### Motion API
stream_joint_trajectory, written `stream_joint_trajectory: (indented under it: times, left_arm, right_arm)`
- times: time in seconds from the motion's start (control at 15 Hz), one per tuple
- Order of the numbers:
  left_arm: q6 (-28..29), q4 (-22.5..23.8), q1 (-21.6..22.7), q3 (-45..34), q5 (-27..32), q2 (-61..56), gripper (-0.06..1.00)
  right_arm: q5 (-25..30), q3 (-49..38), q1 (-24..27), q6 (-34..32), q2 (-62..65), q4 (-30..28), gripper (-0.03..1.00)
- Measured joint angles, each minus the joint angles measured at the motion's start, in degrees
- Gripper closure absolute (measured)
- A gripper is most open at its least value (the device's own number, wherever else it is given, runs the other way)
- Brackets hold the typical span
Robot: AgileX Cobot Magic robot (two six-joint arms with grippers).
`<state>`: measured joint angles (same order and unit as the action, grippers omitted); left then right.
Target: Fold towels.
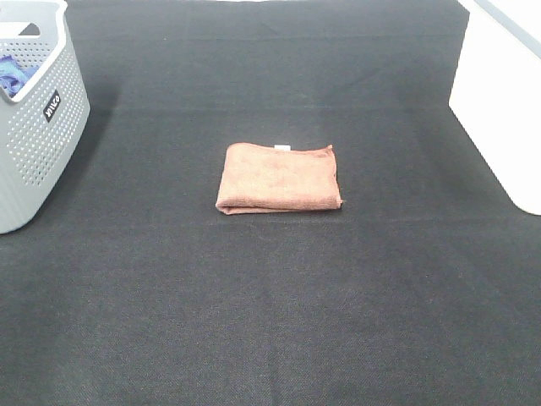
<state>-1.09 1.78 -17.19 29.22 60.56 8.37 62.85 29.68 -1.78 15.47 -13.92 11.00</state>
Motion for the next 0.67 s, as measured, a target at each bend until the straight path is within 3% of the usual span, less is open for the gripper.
stream_joint_trajectory:
  times: [0.27,0.67]
  left_arm:
    - [-5.9,-1.78,0.0,-0.63,0.06,-0.06,0.38]
    - [-6.07,-1.78,0.0,-0.63,0.06,-0.06,0.38]
  right_arm:
    - [-0.4,-0.34,0.0,0.11,0.06,0.06,0.05]
    - [-1.09,-0.34,0.0,-2.12,0.06,-1.15,0.05]
